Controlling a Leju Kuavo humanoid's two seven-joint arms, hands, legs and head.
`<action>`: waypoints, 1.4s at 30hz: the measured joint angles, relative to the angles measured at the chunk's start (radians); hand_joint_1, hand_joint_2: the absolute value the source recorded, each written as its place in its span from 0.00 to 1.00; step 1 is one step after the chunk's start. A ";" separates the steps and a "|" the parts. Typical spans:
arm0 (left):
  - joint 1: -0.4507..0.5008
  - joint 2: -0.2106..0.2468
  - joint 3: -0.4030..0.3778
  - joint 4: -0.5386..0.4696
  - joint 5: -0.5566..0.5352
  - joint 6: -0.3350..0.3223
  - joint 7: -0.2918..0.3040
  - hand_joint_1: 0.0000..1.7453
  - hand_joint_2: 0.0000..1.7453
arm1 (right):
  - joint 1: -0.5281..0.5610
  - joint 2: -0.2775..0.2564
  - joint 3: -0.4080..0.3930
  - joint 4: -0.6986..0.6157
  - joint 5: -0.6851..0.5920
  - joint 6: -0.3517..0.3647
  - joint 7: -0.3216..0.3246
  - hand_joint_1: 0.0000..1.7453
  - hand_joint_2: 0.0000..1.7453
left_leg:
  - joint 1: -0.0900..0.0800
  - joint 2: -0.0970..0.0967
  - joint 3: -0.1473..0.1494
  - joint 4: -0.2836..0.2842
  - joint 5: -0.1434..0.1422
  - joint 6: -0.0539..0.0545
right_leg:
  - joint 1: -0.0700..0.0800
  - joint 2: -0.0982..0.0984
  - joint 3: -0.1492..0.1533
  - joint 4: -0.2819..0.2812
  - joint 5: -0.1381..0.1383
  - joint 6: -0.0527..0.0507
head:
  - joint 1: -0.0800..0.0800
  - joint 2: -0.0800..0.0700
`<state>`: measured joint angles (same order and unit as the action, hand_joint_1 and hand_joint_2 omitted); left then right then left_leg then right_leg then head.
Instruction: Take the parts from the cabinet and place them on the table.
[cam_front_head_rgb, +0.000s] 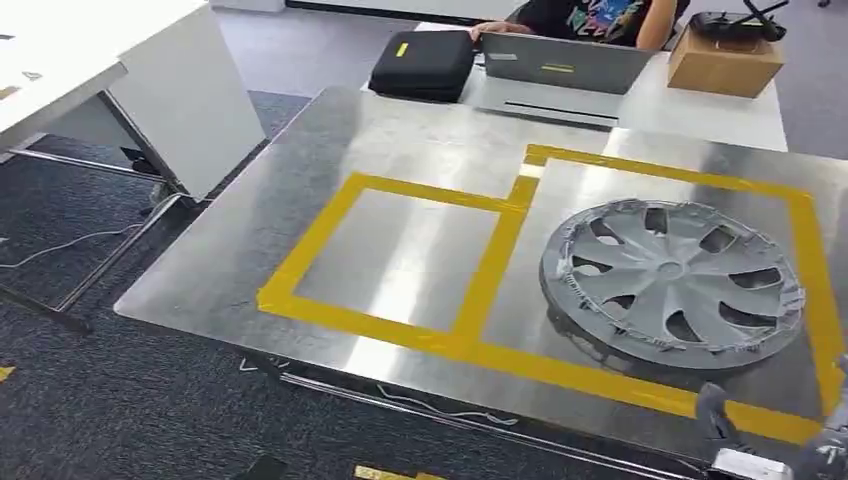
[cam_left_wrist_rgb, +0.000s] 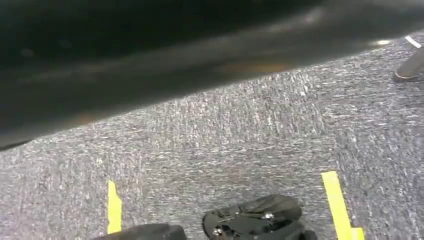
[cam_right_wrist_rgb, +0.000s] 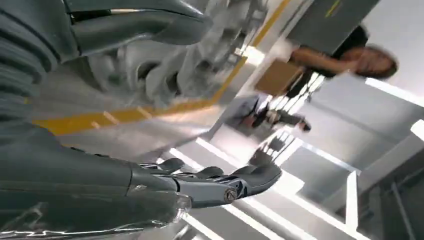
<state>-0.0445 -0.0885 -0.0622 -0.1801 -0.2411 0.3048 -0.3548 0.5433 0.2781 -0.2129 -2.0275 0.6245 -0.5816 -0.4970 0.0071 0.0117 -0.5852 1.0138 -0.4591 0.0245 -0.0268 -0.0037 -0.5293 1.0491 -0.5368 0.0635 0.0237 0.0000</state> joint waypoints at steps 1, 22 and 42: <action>0.000 0.002 0.003 0.000 -0.001 0.002 -0.002 0.00 0.00 | -0.003 0.006 -0.010 0.011 -0.008 -0.046 0.003 0.00 1.00 | -0.003 -0.001 -0.002 0.002 0.002 -0.010 | 0.007 0.002 0.029 -0.041 -0.019 0.001 | 0.003 0.000; 0.007 -0.011 0.043 0.000 -0.009 0.014 0.004 0.00 0.00 | -0.251 0.062 -0.539 0.549 -0.174 -0.097 0.007 0.00 1.00 | -0.019 -0.002 0.124 -0.068 -0.055 0.018 | 0.025 0.011 -0.111 -0.034 0.097 -0.032 | -0.008 0.000; 0.027 -0.021 0.092 0.000 0.005 0.031 -0.017 0.00 0.00 | -0.581 0.083 -1.186 1.350 0.148 -0.097 0.133 0.00 0.00 | -0.010 -0.004 -0.092 0.283 -0.166 -0.046 | 0.026 -0.004 0.020 -0.091 0.041 -0.075 | -0.005 0.000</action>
<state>-0.0176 -0.1091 0.0294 -0.1797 -0.2361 0.3353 -0.3716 -0.0381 0.3609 -1.3989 -0.6774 0.7721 -0.6790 -0.3640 -0.0034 0.0077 -0.6770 1.2968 -0.6246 -0.0213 -0.0005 -0.0075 -0.5089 0.9578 -0.4961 -0.0110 0.0191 0.0000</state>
